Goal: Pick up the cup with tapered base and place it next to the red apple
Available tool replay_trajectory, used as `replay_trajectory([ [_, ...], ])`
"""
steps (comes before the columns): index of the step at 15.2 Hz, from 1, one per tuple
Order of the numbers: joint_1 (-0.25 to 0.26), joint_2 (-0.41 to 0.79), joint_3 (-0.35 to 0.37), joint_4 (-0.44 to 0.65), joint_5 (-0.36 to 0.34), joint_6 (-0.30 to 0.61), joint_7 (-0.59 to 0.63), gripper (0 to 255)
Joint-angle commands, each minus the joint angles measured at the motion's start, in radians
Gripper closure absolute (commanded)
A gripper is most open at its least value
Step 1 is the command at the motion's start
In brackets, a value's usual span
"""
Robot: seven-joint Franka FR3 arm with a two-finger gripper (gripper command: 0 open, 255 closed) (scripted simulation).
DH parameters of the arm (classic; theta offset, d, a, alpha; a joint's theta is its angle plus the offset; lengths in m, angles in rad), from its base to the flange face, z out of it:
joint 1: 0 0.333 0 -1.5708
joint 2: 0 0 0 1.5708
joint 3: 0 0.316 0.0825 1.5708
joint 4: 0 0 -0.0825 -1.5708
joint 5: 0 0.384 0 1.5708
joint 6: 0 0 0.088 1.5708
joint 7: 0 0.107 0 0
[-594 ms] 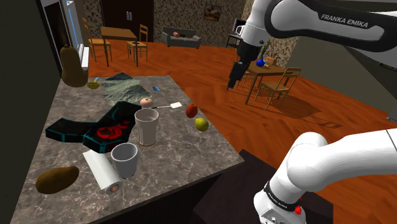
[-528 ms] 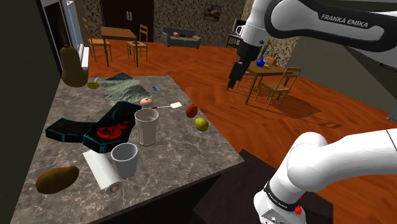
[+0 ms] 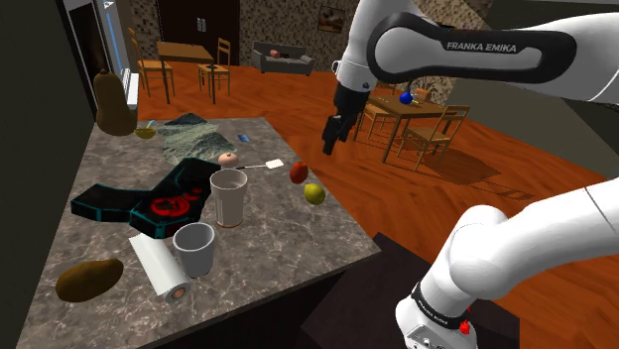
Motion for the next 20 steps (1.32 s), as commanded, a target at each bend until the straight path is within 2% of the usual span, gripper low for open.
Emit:
replay_trajectory([
  [1, 0.011, 0.056, 0.023, 0.008, 0.016, 0.038, 0.029, 0],
  [10, 0.055, 0.326, 0.115, 0.087, 0.059, 0.190, 0.142, 0],
  [20, 0.108, 0.670, 0.192, 0.280, 0.046, 0.299, 0.269, 0],
])
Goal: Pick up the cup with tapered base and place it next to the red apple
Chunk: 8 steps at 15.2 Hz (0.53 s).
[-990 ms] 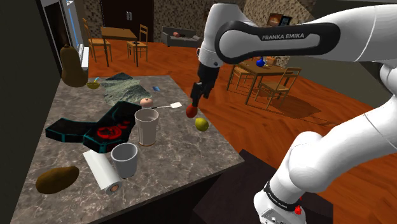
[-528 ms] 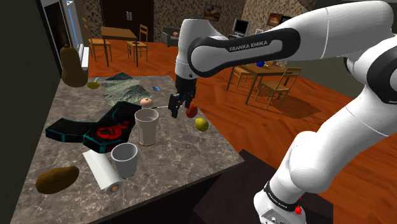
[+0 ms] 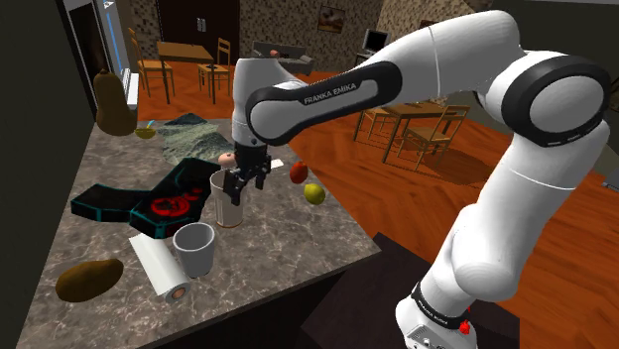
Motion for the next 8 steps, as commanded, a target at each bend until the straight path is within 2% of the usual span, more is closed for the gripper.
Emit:
replay_trajectory([
  [1, 0.013, 0.072, 0.011, 0.049, -0.007, 0.014, 0.024, 0],
  [8, 0.074, 0.331, 0.031, 0.265, -0.042, 0.031, 0.103, 0],
])
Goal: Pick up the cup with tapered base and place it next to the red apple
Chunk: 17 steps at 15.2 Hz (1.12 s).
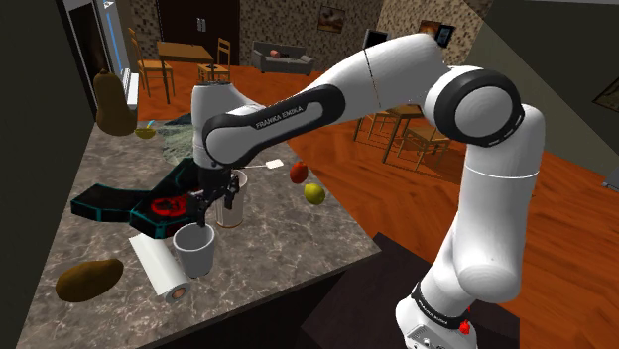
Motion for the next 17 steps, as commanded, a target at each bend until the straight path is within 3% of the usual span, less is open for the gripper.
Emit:
replay_trajectory([
  [1, 0.024, 0.078, 0.004, 0.076, -0.011, -0.005, 0.026, 0],
  [9, 0.034, 0.125, -0.001, 0.038, -0.023, 0.079, 0.034, 0],
  [17, 0.034, 0.125, -0.001, 0.039, -0.023, 0.079, 0.034, 0],
])
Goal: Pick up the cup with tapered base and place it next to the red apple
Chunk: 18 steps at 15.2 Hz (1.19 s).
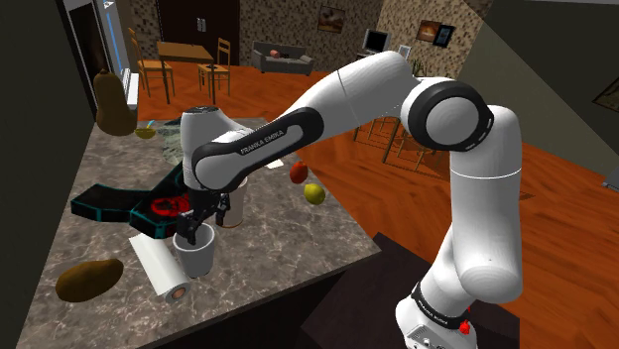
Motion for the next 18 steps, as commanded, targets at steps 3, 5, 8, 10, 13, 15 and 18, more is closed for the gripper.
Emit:
replay_trajectory([
  [3, 0.000, 0.000, 0.000, 0.000, 0.000, 0.000, 0.000, 255],
  [5, 0.000, 0.000, 0.000, 0.000, 0.000, 0.000, 0.000, 255],
  [8, 0.000, 0.000, 0.000, 0.000, 0.000, 0.000, 0.000, 255],
  [10, 0.000, 0.000, 0.000, 0.000, 0.000, 0.000, 0.000, 255],
  [13, -0.002, -0.021, 0.003, 0.011, 0.005, -0.032, -0.001, 255],
  [15, -0.004, -0.034, 0.005, 0.020, 0.008, -0.054, -0.001, 255],
  [18, -0.006, -0.053, 0.007, 0.035, 0.013, -0.087, -0.002, 255],
])
